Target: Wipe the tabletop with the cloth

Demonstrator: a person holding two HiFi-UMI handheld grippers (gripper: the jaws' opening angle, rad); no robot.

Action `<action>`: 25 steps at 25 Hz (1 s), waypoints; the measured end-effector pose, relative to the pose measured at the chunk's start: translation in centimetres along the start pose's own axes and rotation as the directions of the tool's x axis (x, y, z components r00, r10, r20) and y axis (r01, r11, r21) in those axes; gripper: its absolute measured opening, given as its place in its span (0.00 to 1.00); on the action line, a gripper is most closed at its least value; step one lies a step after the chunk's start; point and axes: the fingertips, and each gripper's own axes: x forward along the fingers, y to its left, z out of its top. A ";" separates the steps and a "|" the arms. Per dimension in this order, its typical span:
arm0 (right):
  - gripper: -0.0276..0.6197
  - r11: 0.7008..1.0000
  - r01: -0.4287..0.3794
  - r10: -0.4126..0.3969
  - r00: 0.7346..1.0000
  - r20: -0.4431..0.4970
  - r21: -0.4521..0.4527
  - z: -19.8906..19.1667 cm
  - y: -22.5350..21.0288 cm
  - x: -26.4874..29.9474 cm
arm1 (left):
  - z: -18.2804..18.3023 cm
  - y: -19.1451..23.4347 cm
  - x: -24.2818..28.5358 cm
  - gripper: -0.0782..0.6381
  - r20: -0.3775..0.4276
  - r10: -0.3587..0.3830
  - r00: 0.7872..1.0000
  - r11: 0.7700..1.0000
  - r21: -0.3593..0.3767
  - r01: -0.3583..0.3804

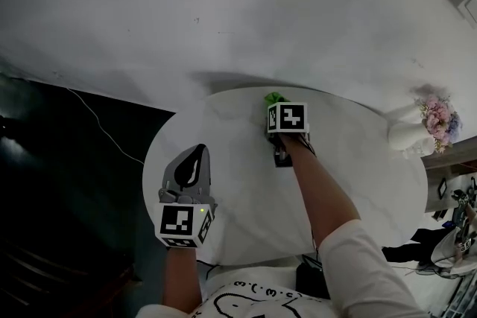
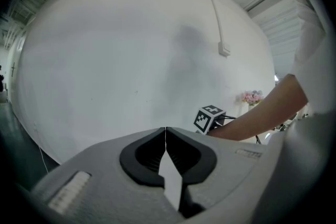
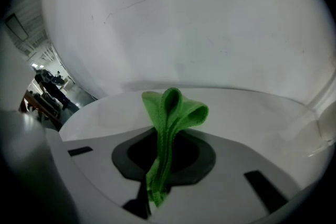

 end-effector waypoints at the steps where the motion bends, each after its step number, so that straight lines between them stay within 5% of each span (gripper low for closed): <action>1: 0.11 1.000 -0.024 0.024 1.000 -0.003 0.004 -0.1 0.8 0.0 | 0.0 -0.1 -0.1 0.13 -0.001 -0.007 1.000 1.000 0.002 0.007; 8: 0.11 0.968 -0.243 0.243 0.970 0.011 0.055 -0.7 6.4 -0.6 | 0.4 -0.4 -0.3 0.13 0.004 -0.050 0.999 0.999 0.009 0.050; 16: 0.11 0.955 -0.280 0.270 0.957 0.104 0.097 0.1 6.1 -4.4 | 1.9 -1.9 -0.9 0.13 0.042 -0.095 0.995 0.995 0.014 0.095; 25: 0.11 0.944 -0.330 0.319 0.926 0.200 0.023 -0.2 5.6 -9.7 | 2.9 -5.2 -2.1 0.13 0.064 -0.105 0.992 0.994 0.036 0.103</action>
